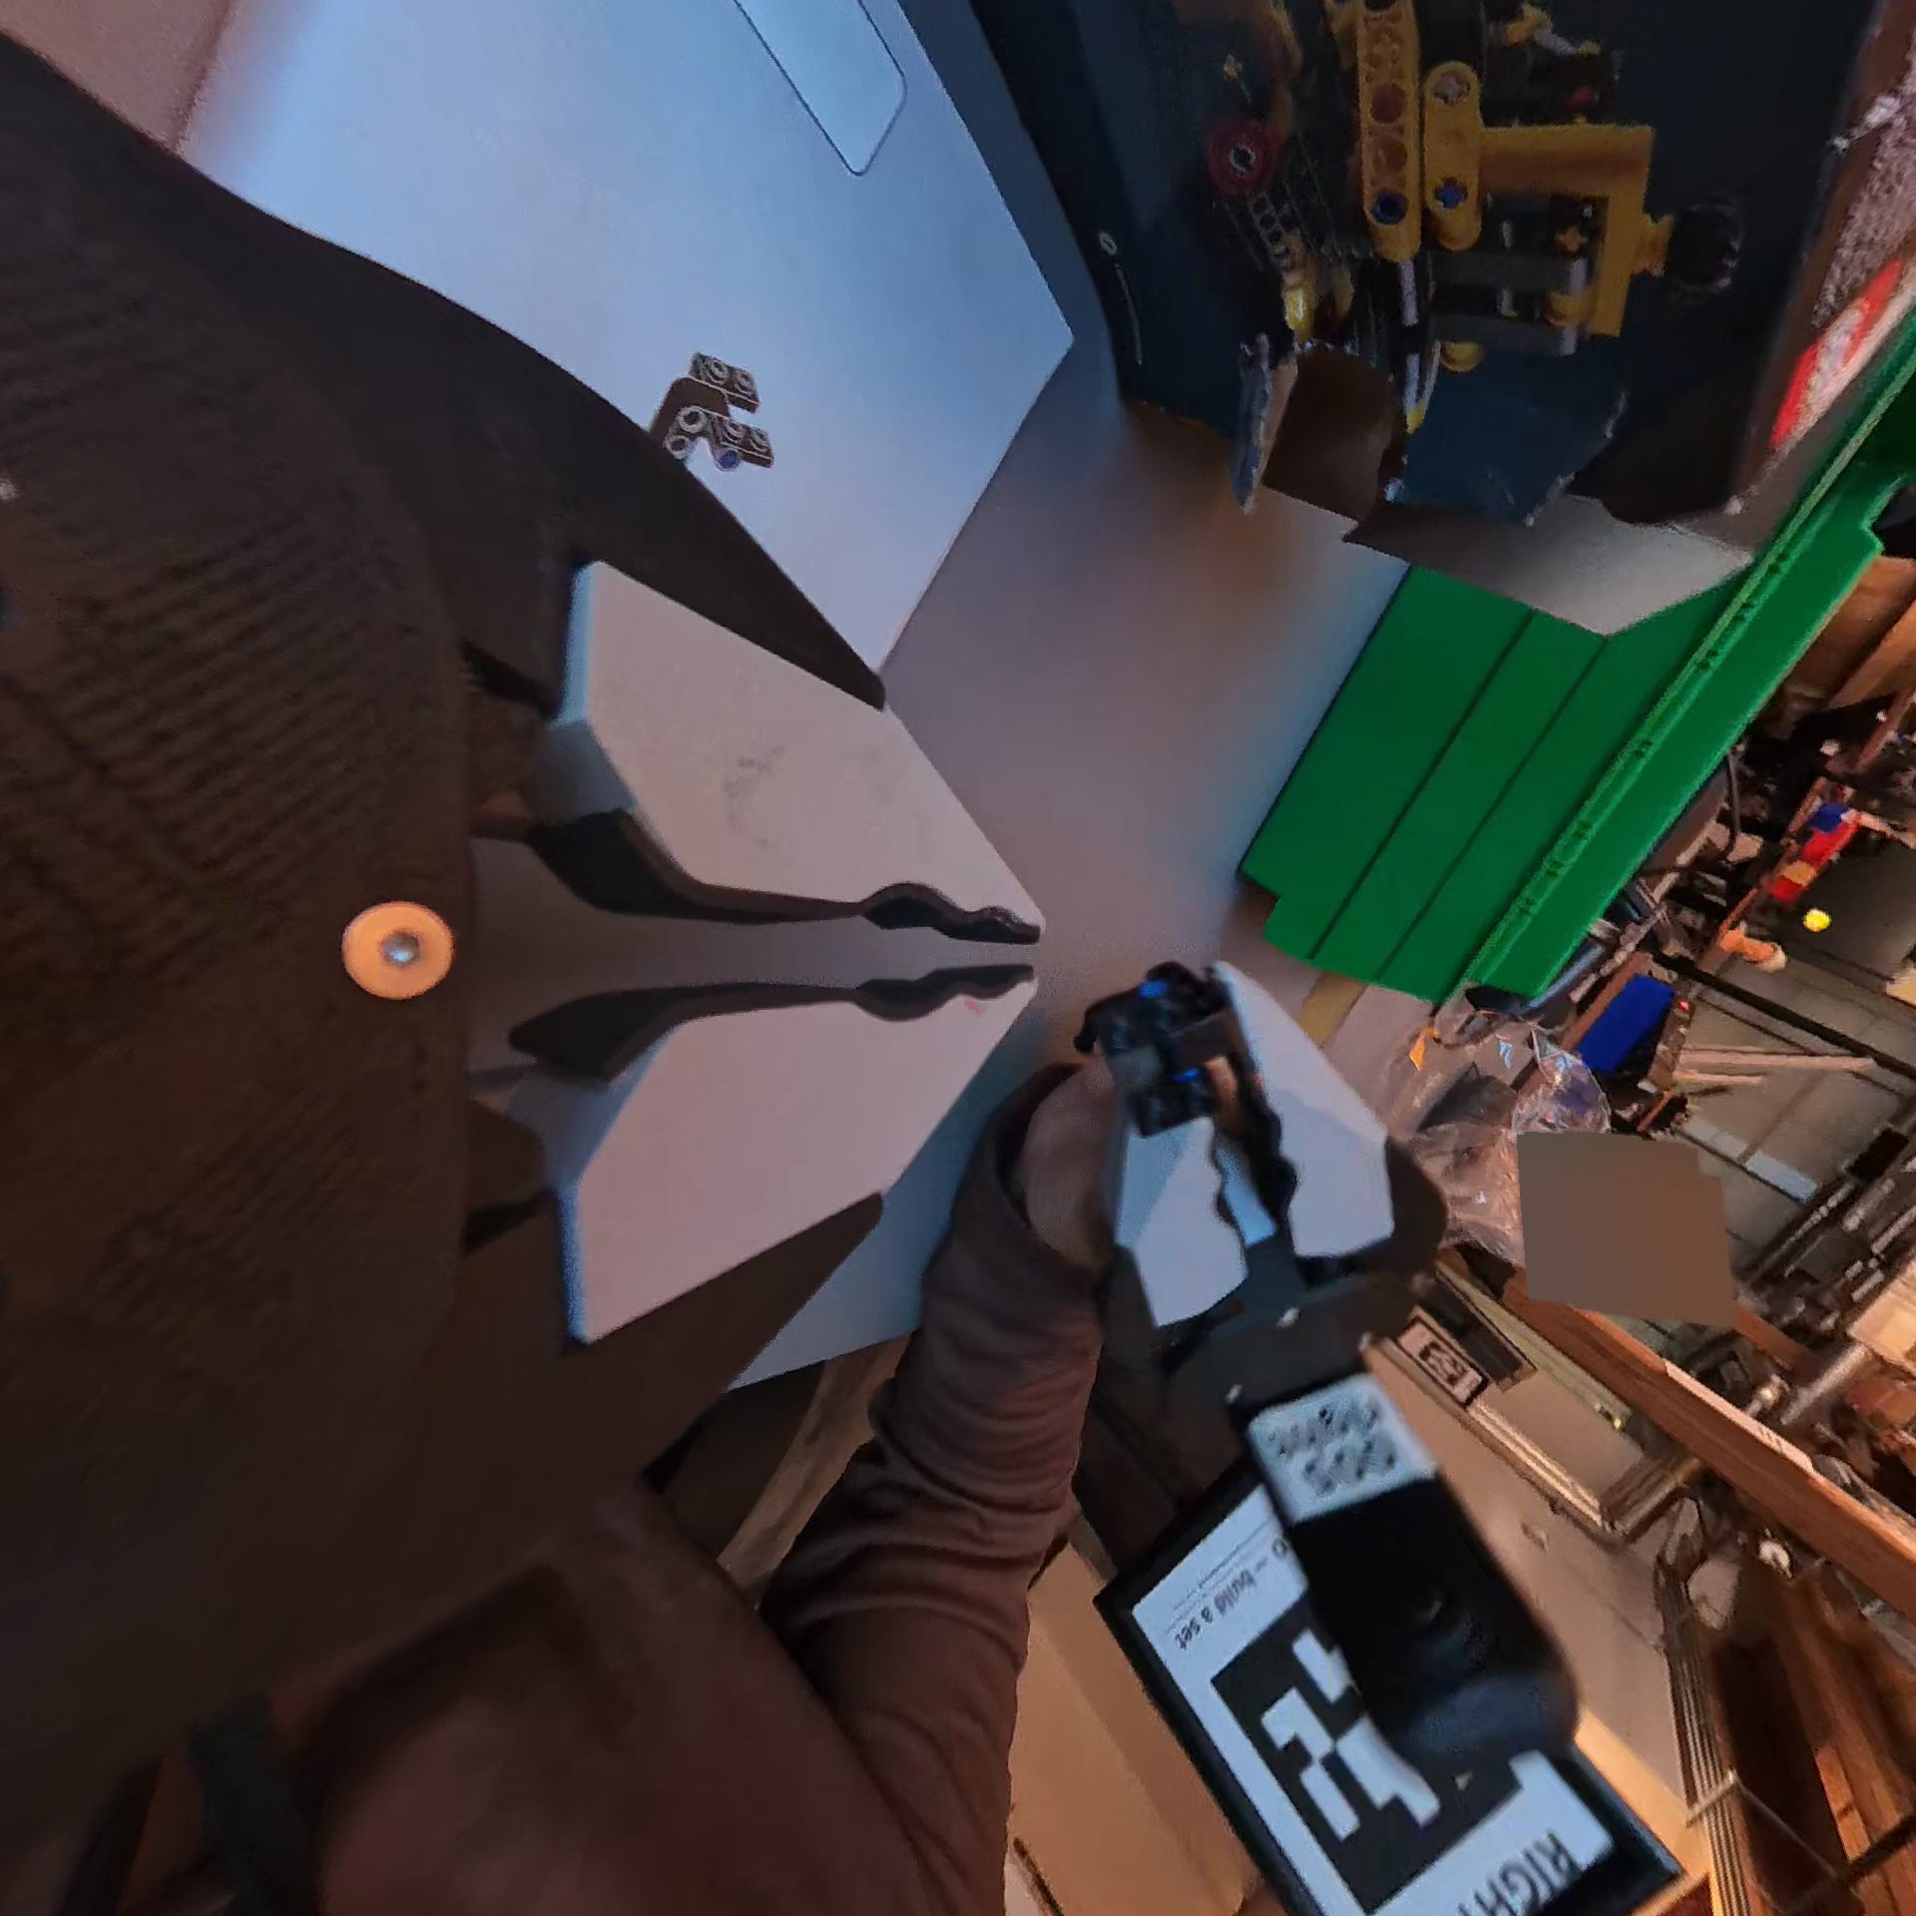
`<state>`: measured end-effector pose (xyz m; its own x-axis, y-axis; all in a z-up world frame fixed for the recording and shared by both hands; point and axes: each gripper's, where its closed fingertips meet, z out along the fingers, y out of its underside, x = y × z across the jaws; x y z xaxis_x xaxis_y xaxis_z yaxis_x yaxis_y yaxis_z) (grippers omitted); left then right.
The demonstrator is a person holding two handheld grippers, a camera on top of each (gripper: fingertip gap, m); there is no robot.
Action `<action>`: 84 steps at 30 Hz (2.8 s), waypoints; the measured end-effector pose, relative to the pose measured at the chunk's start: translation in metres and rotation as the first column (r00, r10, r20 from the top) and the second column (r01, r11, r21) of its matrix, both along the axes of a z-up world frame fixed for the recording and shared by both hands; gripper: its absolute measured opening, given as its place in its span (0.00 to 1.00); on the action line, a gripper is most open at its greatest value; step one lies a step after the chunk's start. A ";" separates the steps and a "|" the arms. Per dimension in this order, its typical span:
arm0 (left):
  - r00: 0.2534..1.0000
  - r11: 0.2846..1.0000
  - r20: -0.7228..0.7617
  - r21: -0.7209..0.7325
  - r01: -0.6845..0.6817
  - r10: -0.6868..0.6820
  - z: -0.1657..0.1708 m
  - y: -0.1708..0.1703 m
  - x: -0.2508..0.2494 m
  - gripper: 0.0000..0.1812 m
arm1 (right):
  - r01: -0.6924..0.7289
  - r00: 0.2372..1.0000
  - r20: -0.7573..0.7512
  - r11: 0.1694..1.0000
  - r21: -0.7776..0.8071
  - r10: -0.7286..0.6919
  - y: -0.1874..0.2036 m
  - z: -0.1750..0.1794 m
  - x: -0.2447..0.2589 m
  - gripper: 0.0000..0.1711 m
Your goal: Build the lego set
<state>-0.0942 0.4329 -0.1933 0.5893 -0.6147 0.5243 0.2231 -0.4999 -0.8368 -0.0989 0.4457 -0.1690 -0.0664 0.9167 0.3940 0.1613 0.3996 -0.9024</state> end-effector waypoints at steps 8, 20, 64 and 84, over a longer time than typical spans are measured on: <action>1.000 1.000 0.015 0.006 0.020 -0.020 0.002 -0.001 0.001 0.01 | -0.481 0.839 -0.380 0.857 -0.185 0.389 -0.013 0.052 0.040 0.02; 1.000 1.000 0.012 -0.012 0.028 -0.028 -0.001 0.000 0.003 0.00 | -0.611 0.772 -0.458 0.714 -0.341 0.441 -0.026 0.075 0.054 0.02; 0.954 0.900 -0.288 0.389 0.195 -0.083 0.019 -0.029 0.032 0.03 | -0.605 0.796 -0.205 0.764 -0.225 0.570 -0.057 0.014 0.035 0.07; 0.865 0.880 -0.499 0.434 0.193 0.056 0.003 -0.019 0.023 0.03 | -0.509 0.860 -0.085 0.854 -0.106 0.502 -0.051 0.000 0.028 0.07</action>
